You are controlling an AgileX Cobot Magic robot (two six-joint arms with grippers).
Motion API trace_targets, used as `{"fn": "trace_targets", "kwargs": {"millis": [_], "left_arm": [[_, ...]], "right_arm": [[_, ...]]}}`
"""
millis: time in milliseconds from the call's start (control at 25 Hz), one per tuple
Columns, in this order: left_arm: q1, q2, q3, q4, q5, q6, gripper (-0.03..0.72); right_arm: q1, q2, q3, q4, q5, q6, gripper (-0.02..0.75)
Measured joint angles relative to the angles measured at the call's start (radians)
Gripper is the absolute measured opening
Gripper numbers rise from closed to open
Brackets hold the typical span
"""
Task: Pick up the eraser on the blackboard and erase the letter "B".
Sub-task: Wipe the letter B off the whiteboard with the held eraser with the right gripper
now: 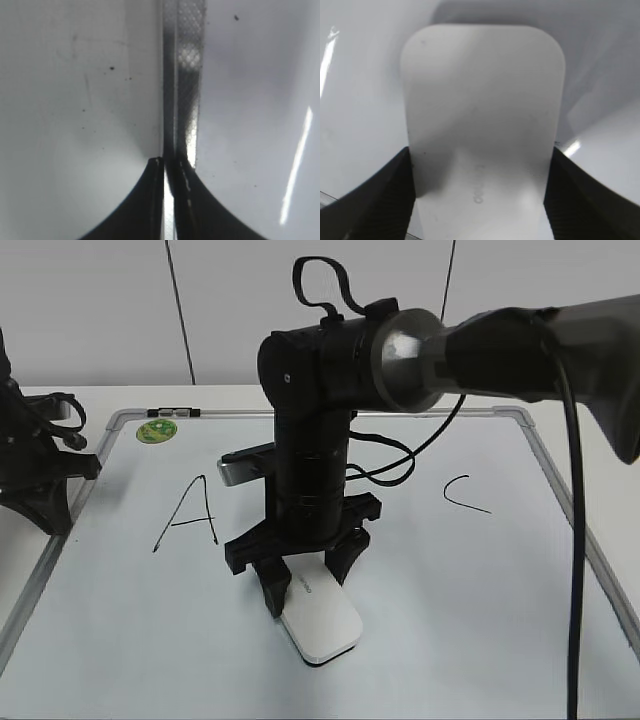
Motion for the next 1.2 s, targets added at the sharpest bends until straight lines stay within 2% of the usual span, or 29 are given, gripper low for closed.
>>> {"fn": "trace_targets", "kwargs": {"millis": [400,720,1040,1200], "left_arm": [[0.0,0.0,0.0,0.007,0.002,0.0,0.022],[0.0,0.002,0.0,0.018,0.002,0.0,0.022],[0.0,0.002,0.0,0.02,0.002,0.0,0.022],[0.0,0.002,0.0,0.022,0.005,0.0,0.022]], "right_arm": [[0.01,0.0,-0.01,-0.196,0.0,0.139,0.524],[-0.027,0.0,-0.011,-0.23,0.0,0.148,0.524],[-0.111,0.0,-0.012,-0.241,0.0,0.15,0.524],[-0.154,-0.023,0.015,-0.283,-0.006,0.159,0.524]]}}
